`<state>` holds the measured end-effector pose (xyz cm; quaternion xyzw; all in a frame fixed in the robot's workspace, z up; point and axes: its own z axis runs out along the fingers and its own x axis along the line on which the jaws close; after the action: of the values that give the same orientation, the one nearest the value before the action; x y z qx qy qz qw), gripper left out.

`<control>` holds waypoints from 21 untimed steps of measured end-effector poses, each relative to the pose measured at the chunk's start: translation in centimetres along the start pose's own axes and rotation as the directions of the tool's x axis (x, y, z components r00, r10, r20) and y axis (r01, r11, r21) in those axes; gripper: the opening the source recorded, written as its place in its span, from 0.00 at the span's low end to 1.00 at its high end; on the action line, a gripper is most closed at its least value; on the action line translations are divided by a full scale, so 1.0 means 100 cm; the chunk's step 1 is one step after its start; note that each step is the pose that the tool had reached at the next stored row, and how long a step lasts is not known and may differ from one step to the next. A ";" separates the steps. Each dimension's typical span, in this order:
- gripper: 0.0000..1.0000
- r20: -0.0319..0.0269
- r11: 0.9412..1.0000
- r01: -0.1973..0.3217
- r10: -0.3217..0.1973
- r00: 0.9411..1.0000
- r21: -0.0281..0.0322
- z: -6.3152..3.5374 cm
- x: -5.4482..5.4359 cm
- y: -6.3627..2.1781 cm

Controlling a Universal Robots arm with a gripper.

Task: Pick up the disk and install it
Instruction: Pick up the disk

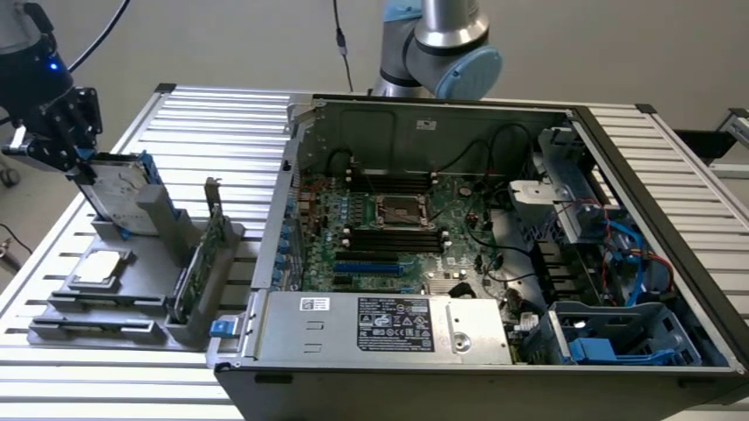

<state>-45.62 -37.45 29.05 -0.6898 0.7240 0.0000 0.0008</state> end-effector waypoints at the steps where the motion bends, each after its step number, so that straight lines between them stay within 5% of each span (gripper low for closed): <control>1: 0.33 0.000 1.000 0.000 0.000 1.000 0.000 -0.0002 0.000 0.0000; 9: 0.33 0.000 1.000 0.000 0.000 1.000 0.000 -0.0084 0.000 -0.0005; 21: 0.33 0.000 1.000 0.000 0.000 1.000 0.000 -0.0525 0.000 -0.0037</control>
<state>-45.26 -37.46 34.30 -0.6898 0.7240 0.0000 0.0009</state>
